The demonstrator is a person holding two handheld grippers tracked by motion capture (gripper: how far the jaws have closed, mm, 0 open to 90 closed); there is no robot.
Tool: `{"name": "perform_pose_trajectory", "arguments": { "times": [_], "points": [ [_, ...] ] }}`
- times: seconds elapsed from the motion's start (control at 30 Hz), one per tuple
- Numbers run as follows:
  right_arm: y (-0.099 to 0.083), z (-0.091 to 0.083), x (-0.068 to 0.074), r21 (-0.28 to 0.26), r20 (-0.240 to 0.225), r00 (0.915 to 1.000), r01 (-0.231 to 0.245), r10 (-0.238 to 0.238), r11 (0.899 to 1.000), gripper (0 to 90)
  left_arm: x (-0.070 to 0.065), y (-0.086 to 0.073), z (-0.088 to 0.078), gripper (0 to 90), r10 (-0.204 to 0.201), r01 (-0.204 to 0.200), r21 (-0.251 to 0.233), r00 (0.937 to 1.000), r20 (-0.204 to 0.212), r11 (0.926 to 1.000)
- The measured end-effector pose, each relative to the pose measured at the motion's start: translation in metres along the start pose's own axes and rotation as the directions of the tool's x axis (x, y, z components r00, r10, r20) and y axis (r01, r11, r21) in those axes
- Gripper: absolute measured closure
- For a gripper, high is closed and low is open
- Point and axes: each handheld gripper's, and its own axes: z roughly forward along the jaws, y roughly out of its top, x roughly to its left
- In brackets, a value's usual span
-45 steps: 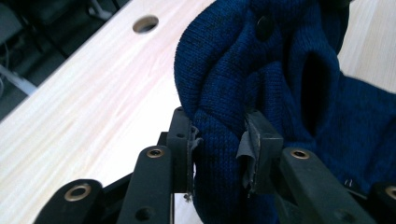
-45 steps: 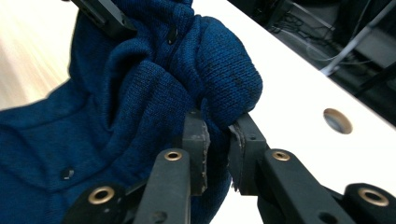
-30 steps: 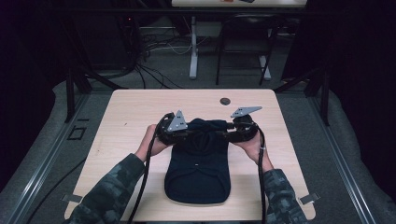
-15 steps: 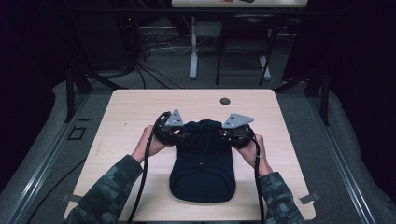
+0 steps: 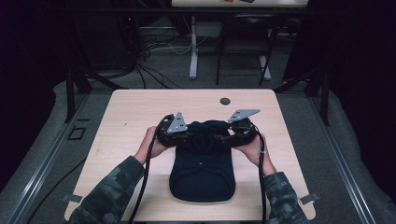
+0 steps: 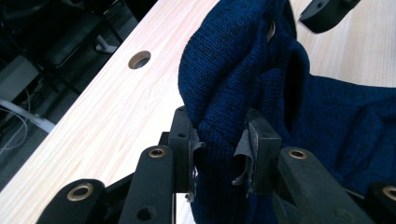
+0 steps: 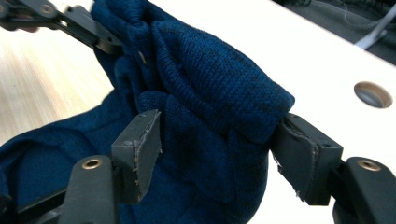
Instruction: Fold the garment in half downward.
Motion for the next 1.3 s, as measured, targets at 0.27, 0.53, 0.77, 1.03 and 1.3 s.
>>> {"name": "perform_pose_trajectory", "arguments": {
  "times": [0.27, 0.53, 0.77, 1.03, 1.3],
  "points": [
    [0.004, 0.004, -0.001, 0.021, 0.118, 0.9929, 0.01, -0.012, 1.0, 72.1, 0.004, 0.002, -0.002, 68.7, 0.007, -0.007, 0.007, 0.9997, -0.021, 1.0],
    [0.01, -0.002, 0.012, -0.057, 0.193, 0.9767, 0.107, -0.094, 0.993, 77.2, 0.012, 0.002, -0.005, 65.3, -0.07, 0.069, 0.039, 0.997, 0.034, 0.9969],
    [0.001, -0.008, 0.027, -0.067, 0.203, 0.9647, 0.185, -0.168, 0.981, 75.4, 0.003, 0.002, -0.012, 66.4, -0.022, 0.021, 0.062, 0.9996, 0.016, 0.9979],
    [-0.01, -0.008, 0.024, -0.034, 0.113, 0.9848, 0.137, -0.132, 0.99, 69.7, -0.002, -0.001, -0.009, 67.6, 0.004, -0.003, 0.042, 0.9996, -0.027, 0.9991],
    [-0.023, -0.007, 0.027, -0.012, 0.082, 0.9862, 0.145, -0.143, 0.989, 71.0, -0.01, -0.003, -0.007, 62.1, -0.016, 0.017, 0.059, 0.9998, -0.008, 0.9981]
  ]
}}
